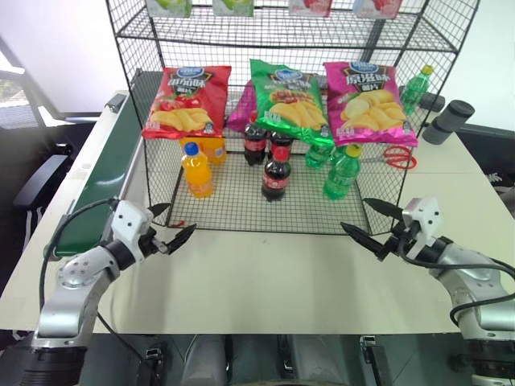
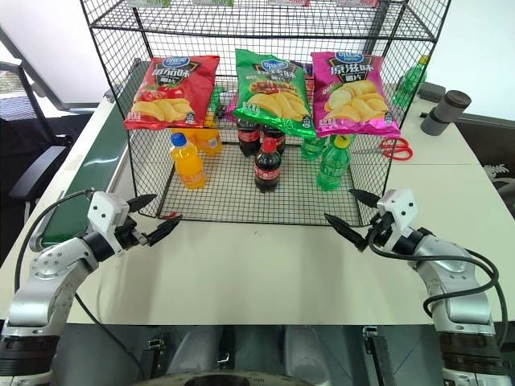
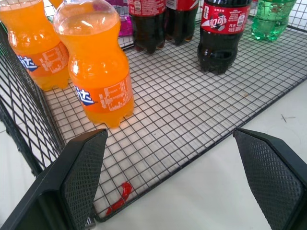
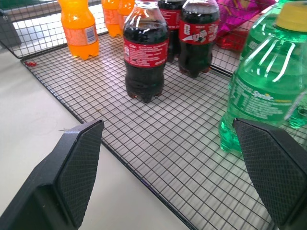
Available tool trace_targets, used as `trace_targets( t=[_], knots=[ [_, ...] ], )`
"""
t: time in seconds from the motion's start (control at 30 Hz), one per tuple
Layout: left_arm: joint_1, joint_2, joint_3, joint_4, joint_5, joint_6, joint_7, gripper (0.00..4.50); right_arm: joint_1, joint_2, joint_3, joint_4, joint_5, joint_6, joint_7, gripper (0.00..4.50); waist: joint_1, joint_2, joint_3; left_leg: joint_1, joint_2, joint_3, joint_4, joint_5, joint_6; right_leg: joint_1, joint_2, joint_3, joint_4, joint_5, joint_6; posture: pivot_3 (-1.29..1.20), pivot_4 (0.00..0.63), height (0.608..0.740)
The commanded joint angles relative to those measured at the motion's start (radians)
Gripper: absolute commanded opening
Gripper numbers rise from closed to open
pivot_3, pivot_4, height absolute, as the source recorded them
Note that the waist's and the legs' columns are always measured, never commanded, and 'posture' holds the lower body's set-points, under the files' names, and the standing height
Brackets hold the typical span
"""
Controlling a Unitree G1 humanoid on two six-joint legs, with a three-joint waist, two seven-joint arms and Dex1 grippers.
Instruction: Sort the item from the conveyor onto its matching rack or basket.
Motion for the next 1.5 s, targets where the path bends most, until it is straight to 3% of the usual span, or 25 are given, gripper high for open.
trace_targets(
  t=[0.03, 1.5],
  knots=[
    [-0.003, 0.01, 0.035, -0.013, -0.01, -0.021, -0.004, 4.5, 0.003, -0.005, -0.034, -0.003, 0.013, -0.027, 0.01, 4.48, 0.0, 0.0, 0.0, 0.0, 0.0, 0.0, 0.0, 0.0, 0.0, 0.0, 0.0, 0.0, 0.0, 0.0, 0.0, 0.0, 0.15, 0.74],
    [0.005, 0.014, 0.024, -0.012, 0.01, -0.012, 0.018, 4.5, -0.051, 0.036, 0.027, 0.024, -0.035, -0.065, -0.013, 4.48, -0.001, 0.0, 0.0, 0.0, 0.0, 0.0, 0.0, 0.0, 0.0, 0.0, 0.0, 0.0, 0.0, 0.0, 0.0, 0.0, 0.15, 0.74]
  ],
)
